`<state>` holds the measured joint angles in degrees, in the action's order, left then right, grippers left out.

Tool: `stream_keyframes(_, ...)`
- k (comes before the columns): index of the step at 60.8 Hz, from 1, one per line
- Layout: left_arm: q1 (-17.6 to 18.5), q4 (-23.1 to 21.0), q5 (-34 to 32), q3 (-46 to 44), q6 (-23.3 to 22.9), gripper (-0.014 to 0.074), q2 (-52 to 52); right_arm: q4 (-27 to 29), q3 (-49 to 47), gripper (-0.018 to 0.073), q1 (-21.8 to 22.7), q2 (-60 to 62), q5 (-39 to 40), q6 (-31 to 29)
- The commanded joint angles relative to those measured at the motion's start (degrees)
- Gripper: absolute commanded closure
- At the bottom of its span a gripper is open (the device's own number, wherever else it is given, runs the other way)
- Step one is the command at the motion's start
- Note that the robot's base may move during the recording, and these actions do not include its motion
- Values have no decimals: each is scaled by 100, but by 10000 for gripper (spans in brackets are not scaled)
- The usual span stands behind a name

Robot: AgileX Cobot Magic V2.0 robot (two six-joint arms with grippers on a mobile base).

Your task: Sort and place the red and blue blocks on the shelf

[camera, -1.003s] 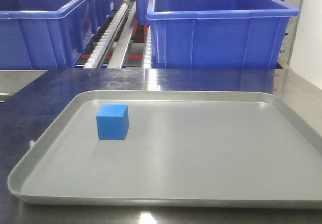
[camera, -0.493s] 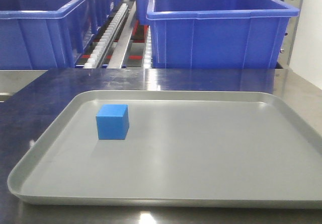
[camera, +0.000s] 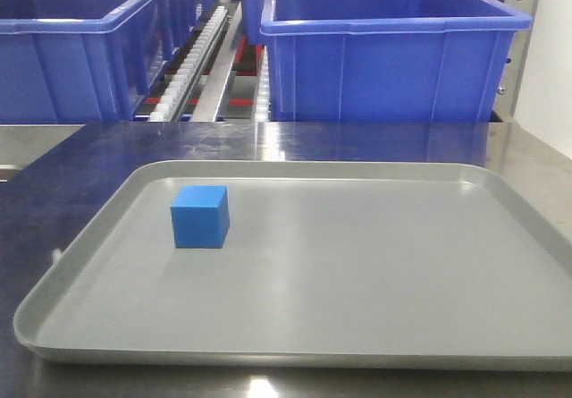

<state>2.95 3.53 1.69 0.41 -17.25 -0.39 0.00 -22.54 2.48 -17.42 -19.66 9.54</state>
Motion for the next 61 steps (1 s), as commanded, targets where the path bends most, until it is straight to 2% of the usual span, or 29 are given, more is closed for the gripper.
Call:
stream_keyframes(1,-25,-33,-495,142,6,472,-73,-104,-159,503,28,-53,523,-7)
stream_keyframes(12,-13,-128,-495,-99,-18,472,193,-104,-159,503,28,-53,523,-7)
stream_keyframes(23,392,-177,-266,-1399,-18,472,1638,-104,-159,503,28,-53,523,-7)
stream_keyframes(29,720,55,375,-2436,-18,472,2748,-104,-159,503,28,-53,523,-7)
stream_keyframes(37,1074,283,1687,-3851,-18,472,4114,-104,-159,503,28,-53,523,-7)
stream_keyframes(47,1207,295,3014,-5015,-18,472,5151,-104,-159,503,28,-53,523,-7)
stream_keyframes(51,1207,295,3299,-5264,-18,472,5375,-104,-159,503,28,-53,523,-7)
stream_keyframes(61,1207,284,3261,-5466,-18,472,5600,-104,-159,503,28,-53,523,-7)
